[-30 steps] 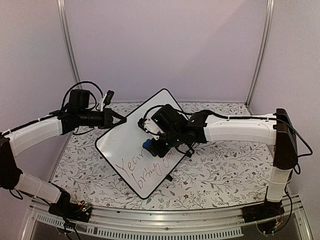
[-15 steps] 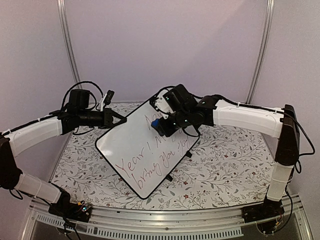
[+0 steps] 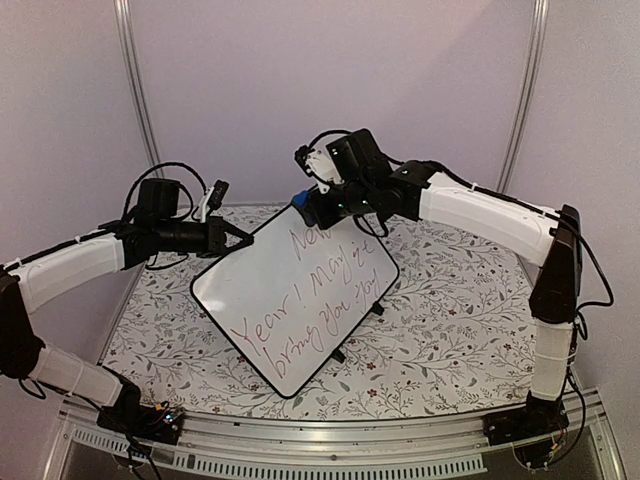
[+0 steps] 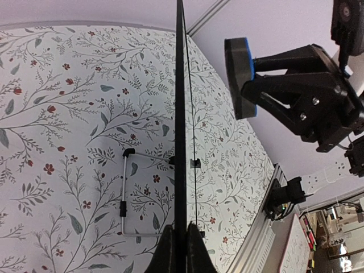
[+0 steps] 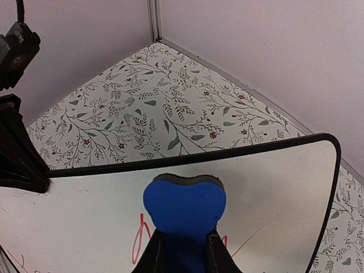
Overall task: Erase the whiteboard
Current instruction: Erase the whiteboard at the center of the board.
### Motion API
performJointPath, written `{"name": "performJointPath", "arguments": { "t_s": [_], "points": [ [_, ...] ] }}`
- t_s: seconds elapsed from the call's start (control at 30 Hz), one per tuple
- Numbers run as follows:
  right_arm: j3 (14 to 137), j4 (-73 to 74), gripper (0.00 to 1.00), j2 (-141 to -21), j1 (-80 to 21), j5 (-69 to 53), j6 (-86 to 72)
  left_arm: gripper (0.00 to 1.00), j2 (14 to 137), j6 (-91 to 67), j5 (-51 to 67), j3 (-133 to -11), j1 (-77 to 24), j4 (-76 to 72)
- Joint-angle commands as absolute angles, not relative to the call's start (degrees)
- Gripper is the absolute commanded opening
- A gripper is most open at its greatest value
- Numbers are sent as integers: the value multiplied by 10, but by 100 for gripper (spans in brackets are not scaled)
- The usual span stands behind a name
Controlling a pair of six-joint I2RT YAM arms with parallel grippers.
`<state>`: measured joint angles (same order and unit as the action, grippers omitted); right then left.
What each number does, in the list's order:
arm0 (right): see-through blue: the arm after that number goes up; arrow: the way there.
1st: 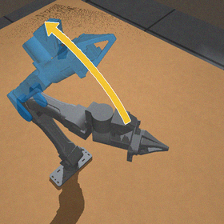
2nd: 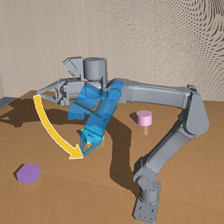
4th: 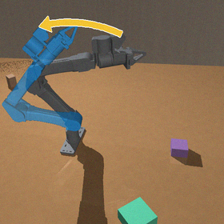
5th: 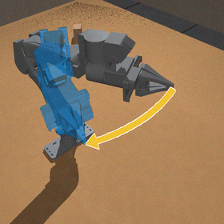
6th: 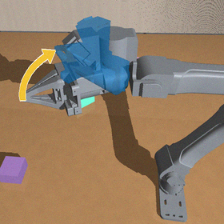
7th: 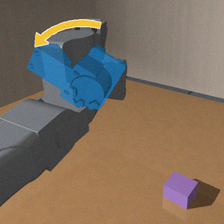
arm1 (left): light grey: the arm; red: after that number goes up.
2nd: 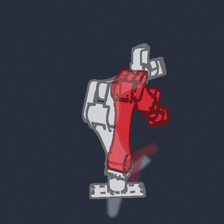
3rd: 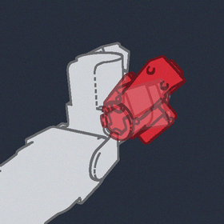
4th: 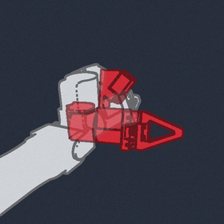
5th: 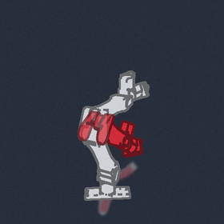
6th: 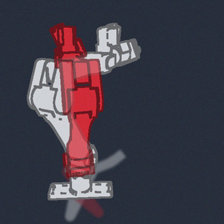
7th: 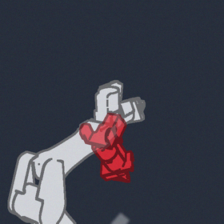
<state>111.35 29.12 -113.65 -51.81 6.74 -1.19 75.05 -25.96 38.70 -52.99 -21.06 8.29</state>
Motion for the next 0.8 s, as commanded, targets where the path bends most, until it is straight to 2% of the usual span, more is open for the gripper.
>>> {"name": "performJointPath", "arguments": {
  "t_s": [0.0,0.4,0.77],
  "points": [
    [1126,308,5,-1166,-520,34,-6,0,747,-244,410,-540,-220,73],
    [1125,313,5,-1183,-524,-19,-11,0,748,-244,411,-540,-219,73],
    [1100,323,5,-1191,-528,-16,-20,0,746,-244,412,-540,-220,74]
  ]
}}
